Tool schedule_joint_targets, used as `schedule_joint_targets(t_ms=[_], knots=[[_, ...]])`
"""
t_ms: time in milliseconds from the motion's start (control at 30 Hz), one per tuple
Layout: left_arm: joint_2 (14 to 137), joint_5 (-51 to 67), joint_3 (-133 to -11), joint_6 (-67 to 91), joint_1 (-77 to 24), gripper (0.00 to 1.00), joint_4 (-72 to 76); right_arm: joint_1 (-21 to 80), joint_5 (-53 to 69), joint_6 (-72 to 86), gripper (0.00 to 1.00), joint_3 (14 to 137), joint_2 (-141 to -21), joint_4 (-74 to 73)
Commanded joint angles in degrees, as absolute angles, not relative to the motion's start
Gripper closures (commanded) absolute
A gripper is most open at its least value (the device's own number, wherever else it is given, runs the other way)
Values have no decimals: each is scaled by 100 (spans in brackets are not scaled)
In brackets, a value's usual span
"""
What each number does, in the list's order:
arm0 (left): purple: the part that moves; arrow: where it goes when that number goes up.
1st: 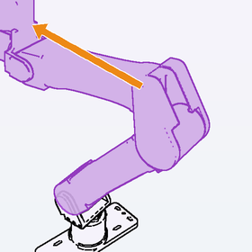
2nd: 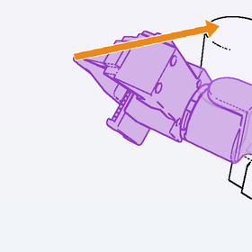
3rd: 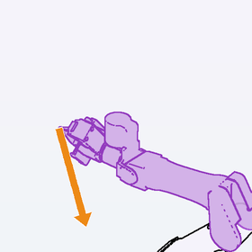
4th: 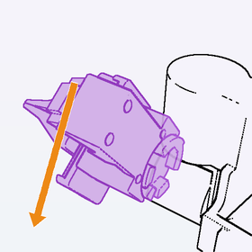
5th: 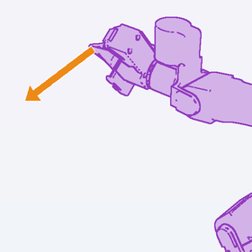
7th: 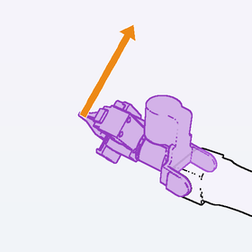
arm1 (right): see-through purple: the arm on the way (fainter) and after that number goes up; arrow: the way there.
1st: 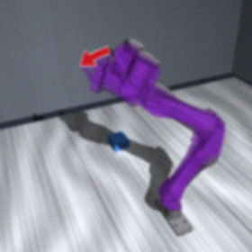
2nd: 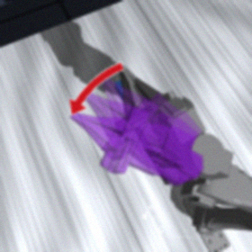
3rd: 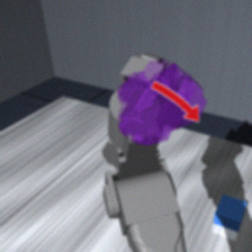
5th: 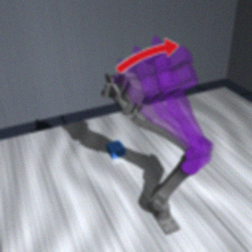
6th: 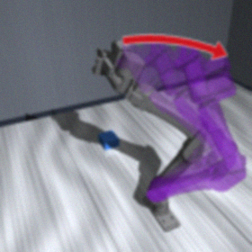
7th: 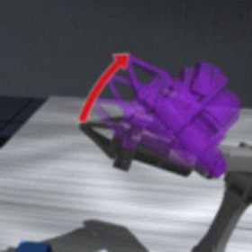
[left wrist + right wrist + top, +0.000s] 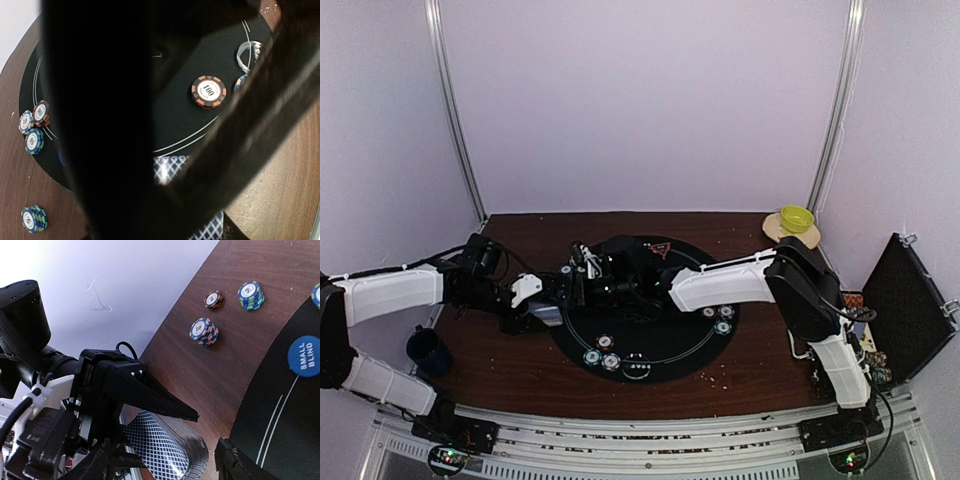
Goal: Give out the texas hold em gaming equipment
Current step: Pass from the right arm to the left, then pick up the poker card from the face-down deck piles.
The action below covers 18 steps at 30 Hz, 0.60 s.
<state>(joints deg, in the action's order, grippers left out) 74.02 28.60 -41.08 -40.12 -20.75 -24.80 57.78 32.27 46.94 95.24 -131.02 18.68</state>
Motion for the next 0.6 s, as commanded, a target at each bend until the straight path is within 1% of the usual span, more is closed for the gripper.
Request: schedule_joint_targets(t_ms=[0,100,233,367,567], knots=[[7454,2990,-4408,-3981,-2013,56,-2285,5694,2854,3861,28,9929,-12713,632],[7414,3028,-4574,-3994,-2007,57,-2366,5582,2815,3795,28,10039,-12777,502],[7406,2990,-4766,-3993,-2009,57,-2369,5411,2895,3838,27,9932,-12799,843],[7648,3080,-5003,-4074,-2011,57,-2432,5331,3158,3894,27,10008,-12898,1124],[7995,3166,-5168,-4095,-2008,57,-2405,5323,3436,3822,26,10663,-13314,981]])
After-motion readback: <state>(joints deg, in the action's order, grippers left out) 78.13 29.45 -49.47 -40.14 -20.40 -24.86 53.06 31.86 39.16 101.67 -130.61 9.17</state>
